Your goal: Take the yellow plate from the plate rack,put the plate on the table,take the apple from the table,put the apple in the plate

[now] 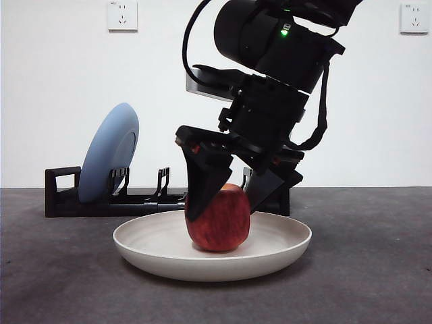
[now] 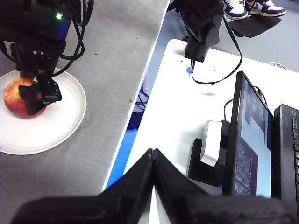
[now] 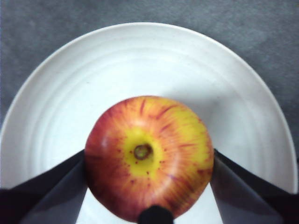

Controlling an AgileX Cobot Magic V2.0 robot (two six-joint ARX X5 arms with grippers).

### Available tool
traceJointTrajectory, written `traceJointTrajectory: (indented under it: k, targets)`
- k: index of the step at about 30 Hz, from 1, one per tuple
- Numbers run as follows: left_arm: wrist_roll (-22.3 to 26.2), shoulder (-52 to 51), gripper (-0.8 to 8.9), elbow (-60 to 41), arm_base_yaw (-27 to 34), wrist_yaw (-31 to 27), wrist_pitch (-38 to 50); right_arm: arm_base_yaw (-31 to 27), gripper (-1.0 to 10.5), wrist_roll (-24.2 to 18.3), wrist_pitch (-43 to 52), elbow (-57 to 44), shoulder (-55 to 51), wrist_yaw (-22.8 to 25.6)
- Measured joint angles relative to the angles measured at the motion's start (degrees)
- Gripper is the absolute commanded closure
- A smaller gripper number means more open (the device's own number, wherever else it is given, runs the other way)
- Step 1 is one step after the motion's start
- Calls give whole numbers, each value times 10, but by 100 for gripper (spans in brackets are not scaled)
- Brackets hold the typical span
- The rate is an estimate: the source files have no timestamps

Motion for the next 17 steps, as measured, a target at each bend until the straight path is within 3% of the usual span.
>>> traceJointTrajectory:
  k: [2,4,11,17]
  targets:
    - [0,0,821,0,0,0,0,0,403,6,1,0,0,-3]
    - [0,0,821,0,0,0,0,0,378,10,0,0,0,-3]
    - [0,0,821,0,0,0,0,0,378,13,-18,1,-12,-5]
    - [0,0,821,0,0,0,0,0,379,14,-85,30,-85,11]
